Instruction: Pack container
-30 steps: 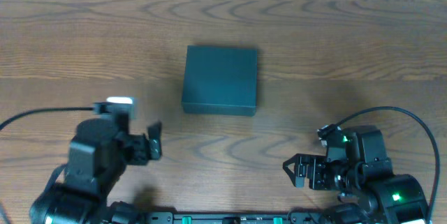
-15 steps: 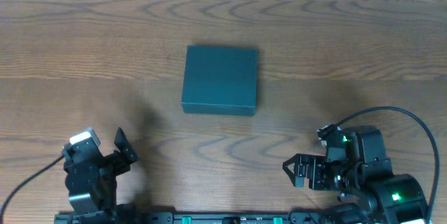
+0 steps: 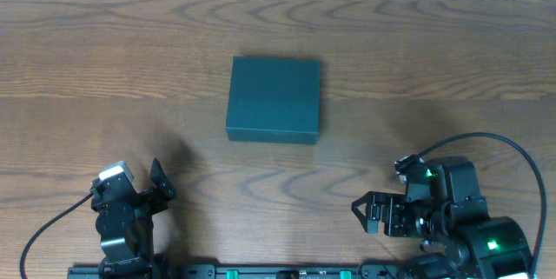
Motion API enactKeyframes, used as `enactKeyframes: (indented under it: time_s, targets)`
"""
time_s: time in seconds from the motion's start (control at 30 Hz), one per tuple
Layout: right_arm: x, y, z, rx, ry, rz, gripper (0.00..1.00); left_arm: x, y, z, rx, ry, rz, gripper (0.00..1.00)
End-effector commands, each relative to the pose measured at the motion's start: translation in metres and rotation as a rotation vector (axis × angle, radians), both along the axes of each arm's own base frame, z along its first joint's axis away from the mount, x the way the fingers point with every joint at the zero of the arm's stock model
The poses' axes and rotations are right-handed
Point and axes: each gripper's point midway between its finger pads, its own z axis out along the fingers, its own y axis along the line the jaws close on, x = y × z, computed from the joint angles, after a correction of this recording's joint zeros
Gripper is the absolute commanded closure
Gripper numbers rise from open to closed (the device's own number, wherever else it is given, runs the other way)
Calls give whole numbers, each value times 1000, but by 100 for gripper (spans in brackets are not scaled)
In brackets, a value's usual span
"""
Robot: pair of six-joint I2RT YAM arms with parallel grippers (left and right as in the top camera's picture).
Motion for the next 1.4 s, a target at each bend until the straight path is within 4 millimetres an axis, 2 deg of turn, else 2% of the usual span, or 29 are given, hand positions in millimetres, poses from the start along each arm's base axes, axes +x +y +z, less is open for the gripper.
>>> enactKeyframes:
  time_s: [0.0,0.67,0.8,0.87,0.93,1.0,1.03,1.13,1.3,1.37]
  targets:
    - [-1,2,1,7,-4,8,1,0,2,-6,6,9,6,5]
    - [-1,2,1,6,-5,9,1,0,2,-6,6,10,6,5]
    - [8,-17,-4,-124,-60,15,1,0,2,-6,6,9,6,5]
    - [32,-20,8,-155,-209,8,1,0,2,-6,6,9,6,5]
    - [54,-12,26,-151,-409,80,1,0,2,-6,6,9,6,5]
    - [68,-5,41,-160,-605,159,1,0,2,-6,6,10,6,5]
    - [70,-4,41,-177,-676,190,1,0,2,-6,5,10,5,5]
    - [69,-5,24,-227,-782,260,1,0,2,-6,6,10,6,5]
    - [61,-7,-26,-246,-818,283,1,0,2,-6,6,10,6,5]
    - [59,-7,-40,-245,-825,282,1,0,2,-6,6,10,6,5]
